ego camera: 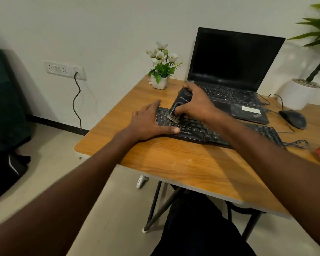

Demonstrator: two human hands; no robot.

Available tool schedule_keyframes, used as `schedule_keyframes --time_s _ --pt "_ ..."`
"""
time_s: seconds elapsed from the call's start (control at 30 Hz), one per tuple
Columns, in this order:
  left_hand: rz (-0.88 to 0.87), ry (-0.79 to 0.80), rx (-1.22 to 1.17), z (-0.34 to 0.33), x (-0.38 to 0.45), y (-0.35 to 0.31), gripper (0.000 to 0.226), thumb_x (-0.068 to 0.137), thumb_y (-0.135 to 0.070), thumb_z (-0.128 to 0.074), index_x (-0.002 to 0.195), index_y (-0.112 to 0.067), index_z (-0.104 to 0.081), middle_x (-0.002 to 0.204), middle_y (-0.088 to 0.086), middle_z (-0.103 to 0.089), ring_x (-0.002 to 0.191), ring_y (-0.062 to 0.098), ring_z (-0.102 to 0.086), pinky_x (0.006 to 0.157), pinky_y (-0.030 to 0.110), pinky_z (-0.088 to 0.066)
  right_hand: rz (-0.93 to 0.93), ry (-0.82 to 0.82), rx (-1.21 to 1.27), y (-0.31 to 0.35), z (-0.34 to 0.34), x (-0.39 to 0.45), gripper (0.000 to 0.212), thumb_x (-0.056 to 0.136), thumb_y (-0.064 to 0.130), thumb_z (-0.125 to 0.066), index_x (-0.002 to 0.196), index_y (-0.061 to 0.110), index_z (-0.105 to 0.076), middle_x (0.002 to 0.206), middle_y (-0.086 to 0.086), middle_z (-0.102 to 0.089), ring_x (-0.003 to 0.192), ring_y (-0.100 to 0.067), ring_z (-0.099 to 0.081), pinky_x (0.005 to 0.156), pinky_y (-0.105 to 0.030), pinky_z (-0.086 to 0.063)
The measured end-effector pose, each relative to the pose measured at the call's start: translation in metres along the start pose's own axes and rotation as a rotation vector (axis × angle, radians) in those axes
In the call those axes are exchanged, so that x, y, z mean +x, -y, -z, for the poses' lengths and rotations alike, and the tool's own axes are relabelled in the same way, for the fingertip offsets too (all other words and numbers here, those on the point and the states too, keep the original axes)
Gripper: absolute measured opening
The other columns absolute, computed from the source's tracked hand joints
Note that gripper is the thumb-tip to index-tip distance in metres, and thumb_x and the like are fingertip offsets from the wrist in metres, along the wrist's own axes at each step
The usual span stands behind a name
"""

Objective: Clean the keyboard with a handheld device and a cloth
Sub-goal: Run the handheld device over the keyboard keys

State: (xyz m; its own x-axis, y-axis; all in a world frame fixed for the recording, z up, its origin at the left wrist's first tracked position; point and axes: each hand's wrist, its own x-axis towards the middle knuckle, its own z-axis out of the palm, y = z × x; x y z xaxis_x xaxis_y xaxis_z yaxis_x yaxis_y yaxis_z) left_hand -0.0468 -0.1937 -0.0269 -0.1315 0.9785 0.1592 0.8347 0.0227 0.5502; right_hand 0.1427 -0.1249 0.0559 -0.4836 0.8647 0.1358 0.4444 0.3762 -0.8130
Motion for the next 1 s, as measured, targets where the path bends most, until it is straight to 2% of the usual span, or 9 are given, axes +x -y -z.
schedule_keyframes --time_s 0.07,0.2,0.3,0.43,0.6,0.73,0.83,0.93,1.0 --pt "0.005 -0.008 -0.003 -0.004 0.002 0.005 0.150 0.045 -0.113 -0.053 0.167 -0.034 -0.016 0.171 0.003 -0.035 0.154 0.026 -0.034 0.124 0.059 -0.021 0.042 0.051 -0.137 0.002 0.004 0.002 0.088 0.072 0.009 -0.087 0.144 0.031 -0.042 0.130 -0.002 -0.055 0.112 -0.020 -0.058 0.076 -0.030 -0.055" --pt "-0.005 -0.008 0.006 -0.001 0.003 0.005 0.147 0.044 -0.111 -0.055 0.164 -0.034 -0.023 0.166 0.001 -0.040 0.151 0.024 -0.037 0.121 0.056 -0.024 0.097 0.071 -0.368 0.008 0.012 0.006 0.097 0.070 0.013 -0.089 0.150 0.029 -0.036 0.130 -0.009 -0.055 0.110 -0.023 -0.058 0.079 -0.035 -0.056" --pt "-0.007 -0.008 0.000 0.000 0.001 0.002 0.143 0.047 -0.108 -0.058 0.164 -0.032 -0.024 0.165 0.002 -0.040 0.150 0.024 -0.038 0.121 0.055 -0.023 0.098 0.093 -0.295 0.007 0.011 0.006 0.095 0.070 0.013 -0.088 0.148 0.030 -0.037 0.128 -0.005 -0.056 0.108 -0.022 -0.060 0.081 -0.036 -0.059" --pt "-0.005 -0.022 -0.003 0.000 -0.001 0.001 0.141 0.047 -0.109 -0.058 0.162 -0.033 -0.027 0.163 0.002 -0.043 0.148 0.023 -0.039 0.119 0.054 -0.024 0.112 0.093 -0.342 0.002 0.010 0.005 0.092 0.072 0.012 -0.088 0.147 0.030 -0.037 0.129 -0.008 -0.054 0.106 -0.023 -0.061 0.069 -0.028 -0.057" --pt "-0.004 -0.032 -0.008 0.001 -0.003 -0.003 0.134 0.051 -0.101 -0.064 0.161 -0.032 -0.032 0.161 0.002 -0.045 0.147 0.023 -0.040 0.119 0.051 -0.024 0.106 0.161 -0.313 -0.003 0.021 -0.002 0.094 0.071 0.011 -0.088 0.148 0.029 -0.037 0.124 -0.002 -0.055 0.105 -0.020 -0.062 0.076 -0.032 -0.060" --pt "-0.003 -0.032 -0.017 0.001 -0.004 -0.002 0.132 0.051 -0.102 -0.064 0.159 -0.031 -0.034 0.160 0.002 -0.047 0.146 0.023 -0.041 0.119 0.052 -0.024 0.136 0.052 -0.458 -0.006 0.024 -0.005 0.091 0.070 0.015 -0.089 0.144 0.030 -0.038 0.125 -0.005 -0.056 0.108 -0.023 -0.060 0.080 -0.037 -0.059" --pt "-0.001 -0.031 -0.017 0.002 -0.004 -0.004 0.134 0.051 -0.102 -0.063 0.160 -0.030 -0.034 0.160 0.002 -0.046 0.147 0.022 -0.040 0.120 0.052 -0.024 0.099 0.104 -0.295 -0.012 0.024 -0.013 0.084 0.071 0.011 -0.087 0.140 0.031 -0.041 0.127 -0.006 -0.056 0.105 -0.023 -0.062 0.073 -0.033 -0.060" --pt "0.008 -0.030 -0.021 0.002 -0.005 -0.004 0.135 0.050 -0.103 -0.063 0.160 -0.030 -0.034 0.161 0.002 -0.046 0.147 0.022 -0.040 0.120 0.052 -0.024 0.137 0.109 -0.445 -0.008 0.026 -0.017 0.087 0.072 0.015 -0.088 0.142 0.031 -0.039 0.126 -0.009 -0.056 0.104 -0.025 -0.062 0.070 -0.031 -0.058" --pt "0.008 -0.027 -0.021 0.002 -0.005 -0.004 0.135 0.050 -0.103 -0.063 0.160 -0.030 -0.034 0.160 0.002 -0.046 0.147 0.023 -0.041 0.119 0.052 -0.025 0.180 0.094 -0.394 0.000 0.022 -0.018 0.089 0.072 0.015 -0.088 0.144 0.029 -0.038 0.125 -0.009 -0.056 0.103 -0.024 -0.063 0.070 -0.031 -0.059"
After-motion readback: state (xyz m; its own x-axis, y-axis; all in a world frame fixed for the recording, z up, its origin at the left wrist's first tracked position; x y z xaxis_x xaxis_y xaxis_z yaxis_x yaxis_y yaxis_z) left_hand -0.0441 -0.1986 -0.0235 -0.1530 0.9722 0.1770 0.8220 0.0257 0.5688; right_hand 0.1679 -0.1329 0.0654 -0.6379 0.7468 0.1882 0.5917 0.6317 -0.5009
